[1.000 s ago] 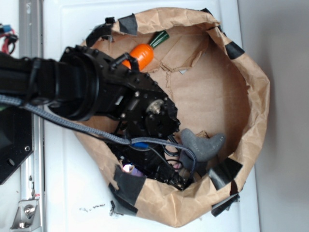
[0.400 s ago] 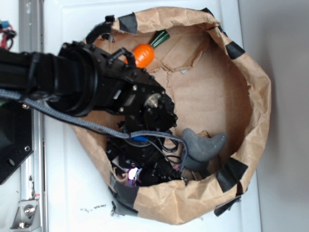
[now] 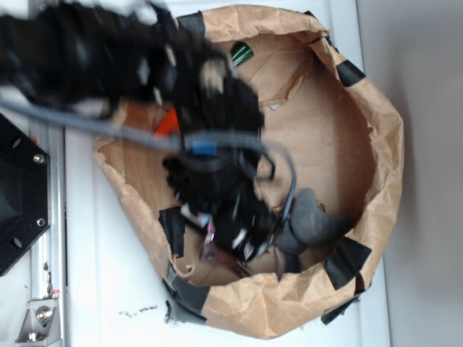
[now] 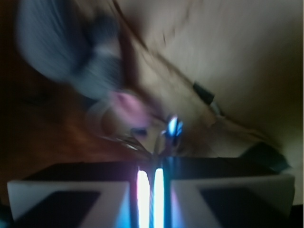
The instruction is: Grab the silver keys.
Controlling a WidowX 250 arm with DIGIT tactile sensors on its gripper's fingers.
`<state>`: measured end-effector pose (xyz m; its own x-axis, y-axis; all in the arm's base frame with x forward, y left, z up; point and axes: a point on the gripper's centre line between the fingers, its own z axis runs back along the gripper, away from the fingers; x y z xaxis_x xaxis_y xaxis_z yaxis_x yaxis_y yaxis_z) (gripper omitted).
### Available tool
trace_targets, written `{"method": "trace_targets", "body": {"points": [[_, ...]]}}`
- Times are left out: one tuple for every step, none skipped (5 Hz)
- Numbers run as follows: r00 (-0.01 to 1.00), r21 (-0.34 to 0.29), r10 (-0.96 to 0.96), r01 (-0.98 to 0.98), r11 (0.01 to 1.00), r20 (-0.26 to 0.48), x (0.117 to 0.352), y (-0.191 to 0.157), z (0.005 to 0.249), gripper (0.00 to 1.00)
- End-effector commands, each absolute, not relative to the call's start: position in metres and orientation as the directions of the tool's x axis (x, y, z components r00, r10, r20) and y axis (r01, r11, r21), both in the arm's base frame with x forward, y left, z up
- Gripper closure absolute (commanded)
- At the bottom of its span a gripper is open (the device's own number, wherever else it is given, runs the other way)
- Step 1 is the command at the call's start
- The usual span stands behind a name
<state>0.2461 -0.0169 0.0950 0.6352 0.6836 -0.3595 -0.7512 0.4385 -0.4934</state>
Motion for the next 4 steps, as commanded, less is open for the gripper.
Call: {"method": "trace_targets", "body": {"points": [[0.747,-0.591,0.661,-0.568,0.573,-0.078,0.203,0.009,0.168,1.0],[0.725,-0.383,0.687,-0.645,0.661,-0.036,0.212,-0.004,0.146,1.0],[0.657,-0.206,0.754,-0.741,0.639,-0.024,0.236,-0.003,0.127,1.0],[0.583,-0.145,0.812,-0.806,0.574,-0.032,0.251,0.003,0.119,1.0]]}}
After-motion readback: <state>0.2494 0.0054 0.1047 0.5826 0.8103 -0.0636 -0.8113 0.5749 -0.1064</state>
